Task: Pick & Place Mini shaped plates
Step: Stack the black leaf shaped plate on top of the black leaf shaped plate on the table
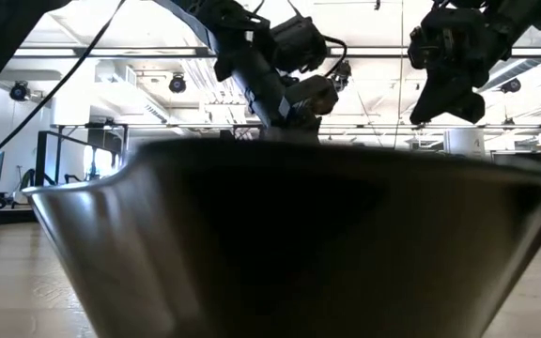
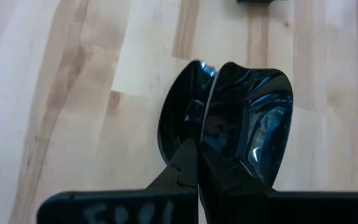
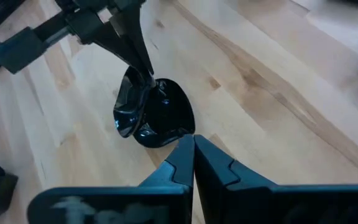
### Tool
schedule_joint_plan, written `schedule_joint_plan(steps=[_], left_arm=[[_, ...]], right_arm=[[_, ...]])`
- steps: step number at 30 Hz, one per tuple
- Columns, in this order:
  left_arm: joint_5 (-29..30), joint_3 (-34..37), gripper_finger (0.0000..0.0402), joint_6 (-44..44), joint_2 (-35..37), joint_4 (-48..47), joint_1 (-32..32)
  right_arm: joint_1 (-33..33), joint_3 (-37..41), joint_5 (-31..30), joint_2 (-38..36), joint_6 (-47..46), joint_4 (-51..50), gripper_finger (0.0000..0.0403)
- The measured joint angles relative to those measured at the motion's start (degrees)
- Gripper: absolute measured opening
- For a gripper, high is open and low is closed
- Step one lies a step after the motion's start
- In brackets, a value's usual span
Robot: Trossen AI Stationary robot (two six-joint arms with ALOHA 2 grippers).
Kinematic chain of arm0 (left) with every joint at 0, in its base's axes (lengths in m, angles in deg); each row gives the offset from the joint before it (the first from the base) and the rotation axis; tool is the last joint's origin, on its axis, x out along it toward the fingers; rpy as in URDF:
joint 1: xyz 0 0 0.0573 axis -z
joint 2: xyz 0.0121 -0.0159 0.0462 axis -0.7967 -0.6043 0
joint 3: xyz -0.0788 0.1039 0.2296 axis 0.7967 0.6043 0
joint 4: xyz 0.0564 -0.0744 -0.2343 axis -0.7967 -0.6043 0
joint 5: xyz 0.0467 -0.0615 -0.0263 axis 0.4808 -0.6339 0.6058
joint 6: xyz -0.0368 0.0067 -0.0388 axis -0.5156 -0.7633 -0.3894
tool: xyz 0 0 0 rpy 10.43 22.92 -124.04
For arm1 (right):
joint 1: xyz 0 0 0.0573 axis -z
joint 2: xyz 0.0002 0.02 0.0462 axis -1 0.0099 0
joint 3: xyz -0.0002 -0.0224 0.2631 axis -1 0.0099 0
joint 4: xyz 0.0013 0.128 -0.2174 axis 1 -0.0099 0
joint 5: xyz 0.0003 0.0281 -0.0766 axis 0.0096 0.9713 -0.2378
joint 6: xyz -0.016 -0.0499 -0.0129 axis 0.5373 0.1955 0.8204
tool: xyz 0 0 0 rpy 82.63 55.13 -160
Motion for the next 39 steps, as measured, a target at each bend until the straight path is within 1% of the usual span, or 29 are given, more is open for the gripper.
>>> schedule_joint_plan(steps=[13,15,20,24,30,36,39], left_arm=[[0.9,0.0,0.0002,0.9,0.4,0.5,0.0],[0.9,0.0,0.0011,0.9,0.4,0.5,0.0],[1.5,0.0,0.0054,1.0,0.4,0.5,0.0],[3.6,0.0,0.0073,1.2,0.4,0.6,0.0],[3.7,0.0,0.0076,1.0,1.5,0.5,0.0],[3.7,0.0,0.0076,0.6,3.1,-1.6,0.1],[3.6,0.1,0.0076,0.6,3.1,-0.9,0.7]], right_arm=[[0.0,0.0,0.0,0.0,0.0,-0.5,0.0008],[0.0,0.0,0.0,0.0,0.0,-0.5,0.0008],[0.0,0.0,0.0,0.0,0.0,-0.5,0.0008],[0.0,0.0,0.0,0.0,0.0,-0.5,0.0008],[0.0,0.0,0.0,0.0,0.0,-0.5,0.0008],[0.0,0.0,0.0,0.0,0.0,-0.4,0.0008],[0.0,0.0,0.0,0.0,0.0,-0.4,0.0008]])
